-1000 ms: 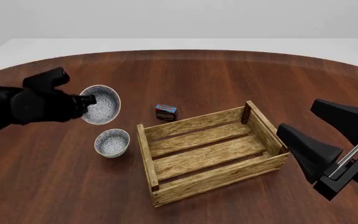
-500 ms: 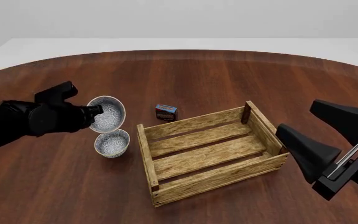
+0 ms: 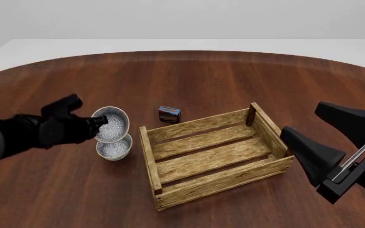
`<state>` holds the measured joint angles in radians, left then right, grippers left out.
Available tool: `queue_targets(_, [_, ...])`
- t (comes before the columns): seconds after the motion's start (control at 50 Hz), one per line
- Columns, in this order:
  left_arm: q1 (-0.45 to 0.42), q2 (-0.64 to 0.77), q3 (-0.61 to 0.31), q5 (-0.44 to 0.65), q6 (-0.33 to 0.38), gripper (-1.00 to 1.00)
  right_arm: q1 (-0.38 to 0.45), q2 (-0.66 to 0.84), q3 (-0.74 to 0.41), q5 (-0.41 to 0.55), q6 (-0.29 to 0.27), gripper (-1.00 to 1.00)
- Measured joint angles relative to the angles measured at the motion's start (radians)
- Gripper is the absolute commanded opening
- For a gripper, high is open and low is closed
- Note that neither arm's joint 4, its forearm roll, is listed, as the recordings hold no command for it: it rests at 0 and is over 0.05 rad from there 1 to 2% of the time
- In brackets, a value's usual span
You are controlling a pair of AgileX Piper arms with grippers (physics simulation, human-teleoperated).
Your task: Stack the right bowl on the left bowl and place them in the tray.
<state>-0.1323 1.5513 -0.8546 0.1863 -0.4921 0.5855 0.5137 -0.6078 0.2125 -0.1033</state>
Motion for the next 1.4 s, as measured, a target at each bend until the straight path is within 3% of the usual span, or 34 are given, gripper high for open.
queue_targets(1.04, [-0.003, 0.113, 0.084, -0.143, -0.04, -1.0, -0.001, 0.015, 0.009, -0.017, -0.004, 1.0])
queue_targets(1.06, [-0.002, 0.114, 0.084, -0.143, -0.04, 1.0, -0.001, 0.016, 0.009, -0.017, -0.004, 1.0])
queue_targets(1.4, [0.013, 0.107, 0.07, -0.137, -0.035, 1.0, 0.0, 0.024, 0.015, -0.026, -0.006, 1.0])
